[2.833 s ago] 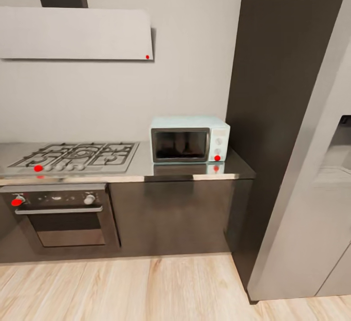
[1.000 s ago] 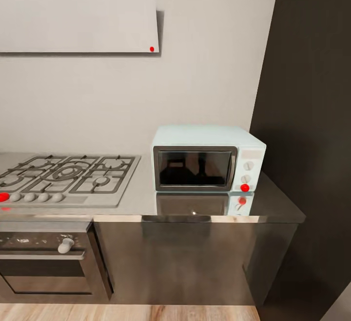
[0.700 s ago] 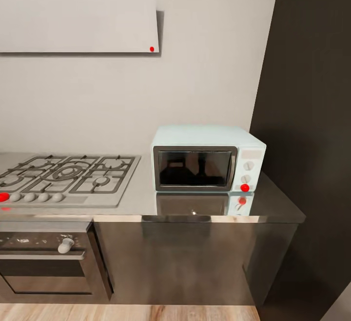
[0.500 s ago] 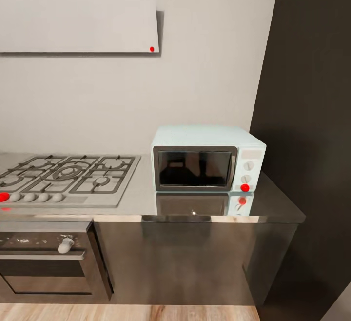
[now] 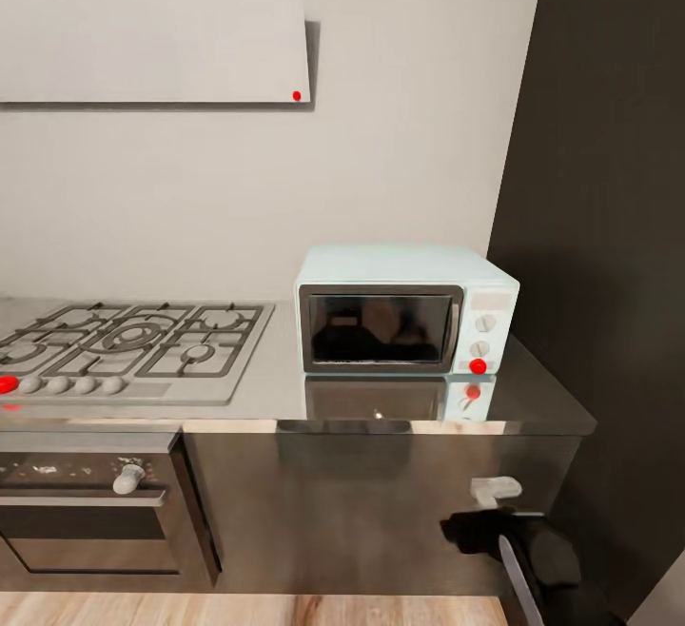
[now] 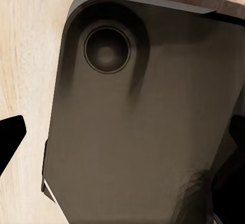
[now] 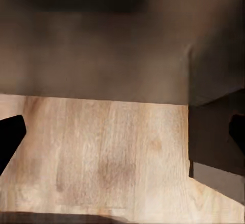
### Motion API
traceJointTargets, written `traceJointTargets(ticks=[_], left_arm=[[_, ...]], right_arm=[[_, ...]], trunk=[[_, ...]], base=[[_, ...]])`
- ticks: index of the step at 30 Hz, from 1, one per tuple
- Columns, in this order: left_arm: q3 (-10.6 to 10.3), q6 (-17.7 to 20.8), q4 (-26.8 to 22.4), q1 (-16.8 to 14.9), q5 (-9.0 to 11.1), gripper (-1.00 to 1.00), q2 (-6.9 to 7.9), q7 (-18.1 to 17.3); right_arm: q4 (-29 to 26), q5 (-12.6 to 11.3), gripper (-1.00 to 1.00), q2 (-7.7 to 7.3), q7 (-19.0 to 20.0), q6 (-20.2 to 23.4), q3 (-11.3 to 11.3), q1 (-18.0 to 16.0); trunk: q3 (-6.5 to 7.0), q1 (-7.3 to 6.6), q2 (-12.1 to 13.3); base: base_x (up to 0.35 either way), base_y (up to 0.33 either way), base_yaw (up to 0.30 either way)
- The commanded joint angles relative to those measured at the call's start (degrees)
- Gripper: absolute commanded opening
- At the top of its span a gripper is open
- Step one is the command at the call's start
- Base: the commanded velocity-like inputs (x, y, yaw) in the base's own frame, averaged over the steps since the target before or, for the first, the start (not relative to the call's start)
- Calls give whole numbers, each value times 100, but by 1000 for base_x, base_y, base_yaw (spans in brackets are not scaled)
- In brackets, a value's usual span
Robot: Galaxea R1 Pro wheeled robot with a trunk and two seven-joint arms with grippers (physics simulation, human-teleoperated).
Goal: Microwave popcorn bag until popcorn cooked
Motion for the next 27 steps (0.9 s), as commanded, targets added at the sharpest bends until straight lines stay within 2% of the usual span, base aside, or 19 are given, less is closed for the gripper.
traceJointTargets(ticks=[1, 4, 7, 12, 14, 15, 21, 24, 27], left_arm=[[7, -10, -7, 1, 31, 100, 1, 7], [7, -10, -7, 1, 31, 100, 6, 7], [7, -10, -7, 1, 31, 100, 11, 7], [7, -10, -7, 1, 31, 100, 8, 7], [7, -10, -7, 1, 31, 100, 7, 7], [7, -10, -7, 1, 36, 100, 11, 7], [7, -10, -7, 1, 50, 100, 7, 7], [7, -10, -7, 1, 49, 100, 4, 7], [7, -10, -7, 1, 49, 100, -1, 7]], right_arm=[[-22, 6, 100, -3, 9, 26, 1, -528], [-31, 1, 100, 13, 3, 26, -12, -1362], [-33, -1, 100, 34, -9, 26, -22, -1912], [-33, -1, 100, 14, -34, 26, -81, -2620], [-25, -3, 100, 5, -45, 26, -174, -2925], [-12, -9, 100, 27, -87, 26, -388, -3149], [71, -31, 100, 45, -212, 26, -422, -3127], [316, -36, 100, 47, -251, -438, -422, -3015], [852, -28, 100, 57, -281, -1312, -420, -2950]], trunk=[[-6, 0, -3], [-6, 0, -3], [-6, 0, -3], [-6, 0, -3], [-6, 0, -3], [-6, 0, -3], [-6, 0, -3], [-6, 0, -3], [-6, 0, -3]], base=[[0, 0, 0], [0, 0, 0], [0, 0, 0], [0, 0, 0], [0, 0, 0], [0, 0, 0], [0, 0, 0], [0, 0, 0], [0, 0, 0]])
